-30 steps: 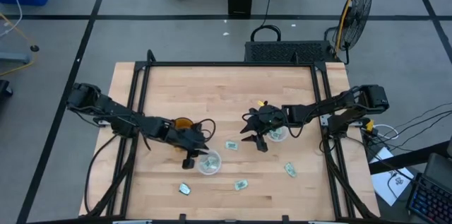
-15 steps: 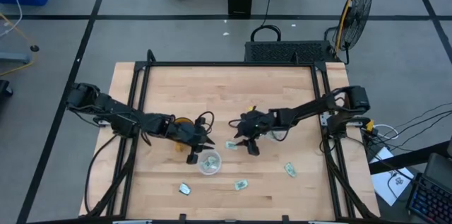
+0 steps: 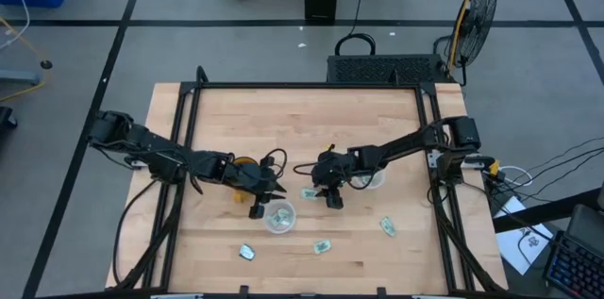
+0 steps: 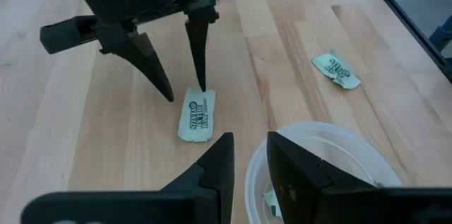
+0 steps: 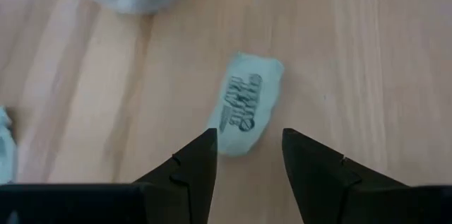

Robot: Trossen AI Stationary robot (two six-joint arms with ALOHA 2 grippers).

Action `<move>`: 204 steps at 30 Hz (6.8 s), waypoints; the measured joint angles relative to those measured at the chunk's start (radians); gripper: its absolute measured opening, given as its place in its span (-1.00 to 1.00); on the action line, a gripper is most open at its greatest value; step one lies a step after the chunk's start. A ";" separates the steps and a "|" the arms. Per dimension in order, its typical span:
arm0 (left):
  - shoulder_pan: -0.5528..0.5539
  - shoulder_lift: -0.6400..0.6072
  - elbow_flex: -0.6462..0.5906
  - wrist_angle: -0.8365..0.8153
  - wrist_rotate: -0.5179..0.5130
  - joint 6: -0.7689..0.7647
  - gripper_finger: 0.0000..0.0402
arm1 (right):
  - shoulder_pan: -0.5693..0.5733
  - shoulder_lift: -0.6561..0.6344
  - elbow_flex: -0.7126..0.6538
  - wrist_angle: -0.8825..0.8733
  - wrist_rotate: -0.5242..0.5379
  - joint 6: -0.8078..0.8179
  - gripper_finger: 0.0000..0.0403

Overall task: Pick and place Stevia / Truvia into bins
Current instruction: Put the white stevia packet into the right transparent container, then put the green truvia packet into the left transparent container

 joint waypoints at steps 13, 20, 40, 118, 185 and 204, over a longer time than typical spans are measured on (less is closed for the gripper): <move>0.000 0.000 0.000 0.007 -0.001 0.002 -0.55 | 0.001 0.000 -0.019 0.016 -0.001 -0.036 -0.29; 0.000 0.000 0.000 0.008 -0.001 0.008 -0.55 | 0.001 0.000 -0.020 0.029 -0.001 0.158 -0.28; 0.000 0.000 0.000 0.009 -0.001 0.007 -0.55 | 0.001 0.000 -0.020 0.041 0.127 0.318 -0.61; -0.074 -0.136 0.195 -0.389 -0.013 -0.106 -0.55 | 0.148 -0.684 -0.177 -0.101 0.411 0.084 -0.68; -0.441 0.241 0.093 -0.356 0.078 -1.046 -0.96 | 0.151 -0.659 -0.203 0.083 0.414 -0.419 -0.68; -0.399 0.010 0.094 -0.171 -0.262 -0.703 -0.97 | 0.151 -0.659 -0.203 0.120 0.414 -0.424 -0.68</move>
